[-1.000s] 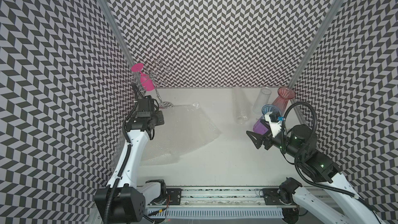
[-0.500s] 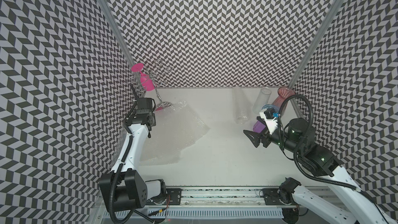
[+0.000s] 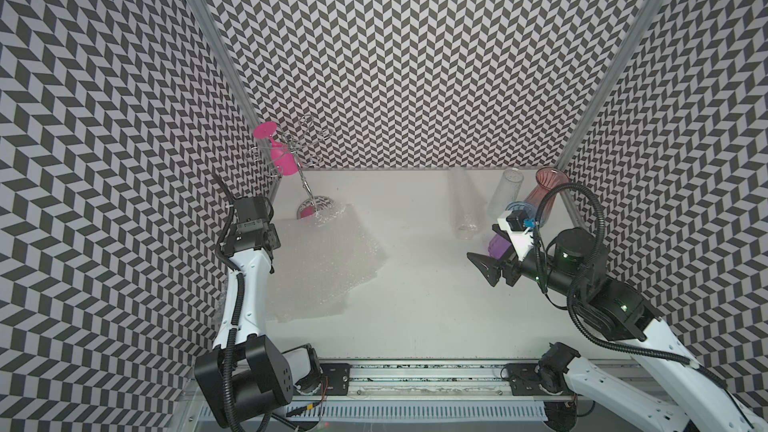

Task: Unwrap the vase from the bubble wrap
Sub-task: Place the vase at the center of the board.

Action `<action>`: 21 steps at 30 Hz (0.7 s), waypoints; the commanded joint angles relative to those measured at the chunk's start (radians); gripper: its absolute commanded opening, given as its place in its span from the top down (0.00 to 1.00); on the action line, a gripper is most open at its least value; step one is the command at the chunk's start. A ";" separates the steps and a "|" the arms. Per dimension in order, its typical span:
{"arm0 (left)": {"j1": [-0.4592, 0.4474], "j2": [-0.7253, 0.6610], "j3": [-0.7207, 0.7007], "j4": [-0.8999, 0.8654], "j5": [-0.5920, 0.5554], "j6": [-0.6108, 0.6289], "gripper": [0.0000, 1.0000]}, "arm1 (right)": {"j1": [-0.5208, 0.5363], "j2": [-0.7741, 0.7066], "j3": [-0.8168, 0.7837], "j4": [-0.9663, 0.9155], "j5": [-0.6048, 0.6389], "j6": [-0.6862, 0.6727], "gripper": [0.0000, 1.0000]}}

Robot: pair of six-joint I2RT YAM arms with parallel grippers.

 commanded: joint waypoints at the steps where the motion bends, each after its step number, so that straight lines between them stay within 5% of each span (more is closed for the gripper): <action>1: 0.008 -0.001 0.037 -0.010 0.024 -0.019 0.63 | 0.021 -0.031 0.037 0.027 0.033 -0.027 0.01; 4: -0.016 -0.024 0.093 -0.051 0.052 -0.035 0.45 | 0.031 -0.038 0.041 0.030 0.025 -0.022 0.01; 7: -0.139 -0.052 0.145 -0.090 -0.006 -0.057 0.27 | 0.036 -0.046 0.043 0.040 0.032 -0.018 0.01; 15: -0.652 -0.054 0.170 -0.209 -0.017 -0.372 0.20 | 0.036 -0.067 -0.014 0.069 0.059 0.036 0.01; 18: -0.860 -0.017 0.139 -0.124 0.034 -0.481 0.15 | 0.036 -0.081 -0.049 0.090 0.080 0.054 0.01; 21: -0.974 0.104 0.157 0.025 0.130 -0.495 0.08 | 0.036 -0.081 -0.059 0.099 0.105 0.060 0.01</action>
